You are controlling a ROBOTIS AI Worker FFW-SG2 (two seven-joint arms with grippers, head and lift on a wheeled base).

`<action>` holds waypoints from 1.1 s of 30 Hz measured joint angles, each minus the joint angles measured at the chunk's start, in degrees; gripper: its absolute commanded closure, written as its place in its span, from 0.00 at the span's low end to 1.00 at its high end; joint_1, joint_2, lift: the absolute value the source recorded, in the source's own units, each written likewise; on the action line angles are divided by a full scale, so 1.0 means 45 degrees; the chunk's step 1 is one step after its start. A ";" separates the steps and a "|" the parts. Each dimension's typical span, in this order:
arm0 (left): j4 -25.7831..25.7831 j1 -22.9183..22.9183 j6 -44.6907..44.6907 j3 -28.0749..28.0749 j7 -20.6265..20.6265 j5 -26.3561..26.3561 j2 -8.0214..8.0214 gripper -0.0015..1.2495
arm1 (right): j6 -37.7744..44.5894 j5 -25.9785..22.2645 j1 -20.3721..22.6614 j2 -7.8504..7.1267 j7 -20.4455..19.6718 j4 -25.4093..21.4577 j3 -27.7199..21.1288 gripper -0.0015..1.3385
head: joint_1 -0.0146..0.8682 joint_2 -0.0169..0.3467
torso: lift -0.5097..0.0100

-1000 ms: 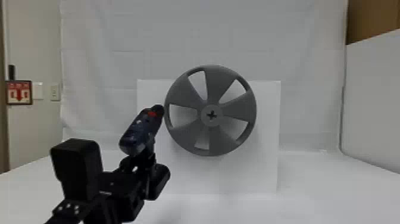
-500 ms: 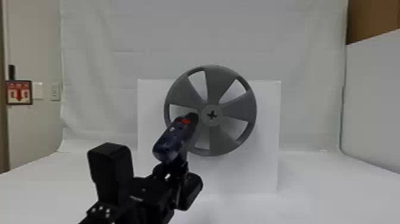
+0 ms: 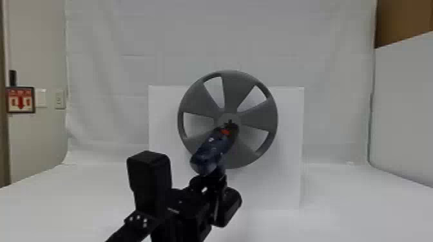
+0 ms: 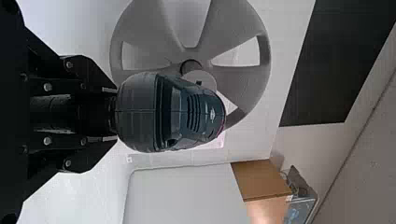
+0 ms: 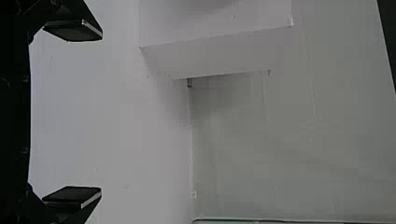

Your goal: Grasp the drill and bring into the middle of wheel

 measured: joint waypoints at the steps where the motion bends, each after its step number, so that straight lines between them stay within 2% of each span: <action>1: 0.0076 -0.0088 -0.0014 -0.0052 0.0003 0.0027 -0.0010 0.97 | 0.0004 0.0020 -0.0009 0.0000 0.0000 0.0000 0.0027 0.10 | 0.08 0.13 | 0.21; 11: 0.0775 -0.0688 -0.0249 -0.0310 0.0003 0.0059 -0.0312 0.97 | 0.0045 0.0128 -0.0045 0.0000 0.0000 -0.0001 0.0178 0.10 | 0.08 0.13 | 0.21; 33: 0.2182 -0.1362 -0.0415 -0.0361 0.0231 -0.0043 -0.0586 0.97 | 0.0127 0.0148 -0.0003 -0.0076 0.0000 -0.0001 0.0264 0.10 | 0.08 0.13 | 0.21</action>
